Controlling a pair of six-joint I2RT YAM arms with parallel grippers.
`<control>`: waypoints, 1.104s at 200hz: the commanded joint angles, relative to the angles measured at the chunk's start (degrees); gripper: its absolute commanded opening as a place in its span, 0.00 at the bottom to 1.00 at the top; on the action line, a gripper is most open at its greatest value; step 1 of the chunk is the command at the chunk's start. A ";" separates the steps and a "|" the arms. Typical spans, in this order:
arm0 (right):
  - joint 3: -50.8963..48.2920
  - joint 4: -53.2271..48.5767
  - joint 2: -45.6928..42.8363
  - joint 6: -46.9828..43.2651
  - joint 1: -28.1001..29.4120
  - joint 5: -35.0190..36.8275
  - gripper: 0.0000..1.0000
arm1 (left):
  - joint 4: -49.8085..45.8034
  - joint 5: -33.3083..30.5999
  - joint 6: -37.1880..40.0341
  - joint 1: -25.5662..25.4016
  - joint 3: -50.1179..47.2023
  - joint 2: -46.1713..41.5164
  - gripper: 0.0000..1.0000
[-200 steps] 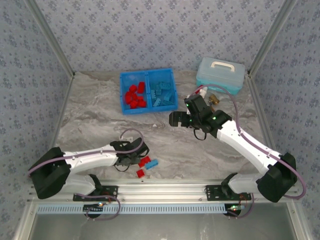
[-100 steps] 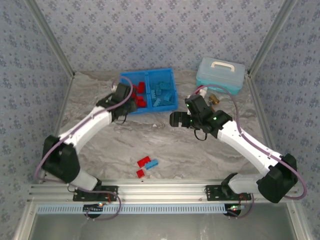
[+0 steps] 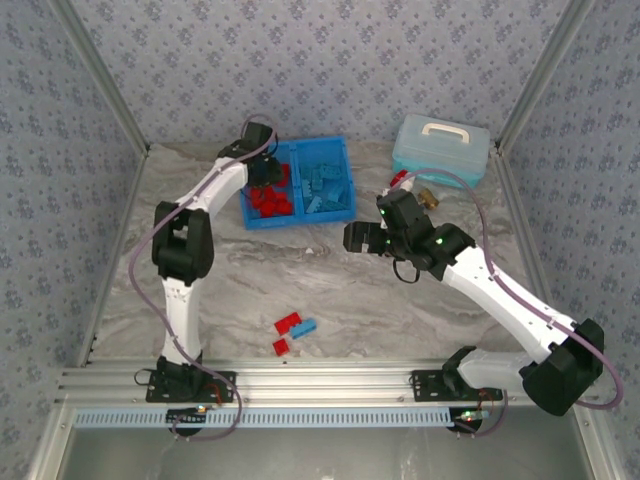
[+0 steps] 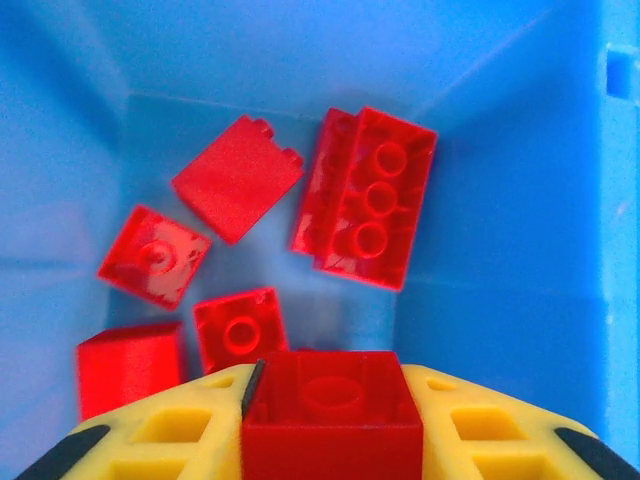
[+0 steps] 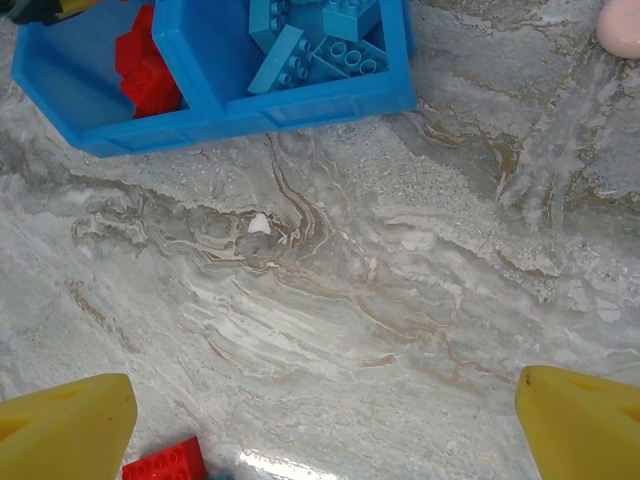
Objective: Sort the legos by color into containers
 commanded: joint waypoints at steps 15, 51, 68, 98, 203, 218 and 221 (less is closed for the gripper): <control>0.74 -1.76 -1.32 1.66 0.54 1.15 1.00 | -4.08 3.13 1.11 -0.44 8.83 2.48 0.47; 0.74 -1.52 -1.14 1.86 0.58 1.09 1.00 | -6.37 2.83 1.23 -0.53 8.04 -0.75 0.55; 0.79 -1.33 -0.96 1.86 0.65 0.95 1.00 | -4.77 3.04 1.07 -1.03 3.33 -6.25 0.55; 0.69 -0.80 -0.28 1.87 0.58 1.03 1.00 | 2.16 1.88 1.01 -3.21 -13.42 -21.96 0.56; 1.62 0.50 3.26 0.24 -0.19 -0.56 1.00 | -13.17 -8.95 1.58 -28.73 -55.82 -61.64 0.57; 1.12 1.00 3.29 0.45 -0.27 -1.07 1.00 | -14.04 -10.40 -11.18 -33.12 -61.00 -65.69 0.57; 0.98 1.10 3.34 0.48 -0.29 -1.25 1.00 | -13.45 -10.45 -13.31 -34.35 -62.17 -66.58 0.57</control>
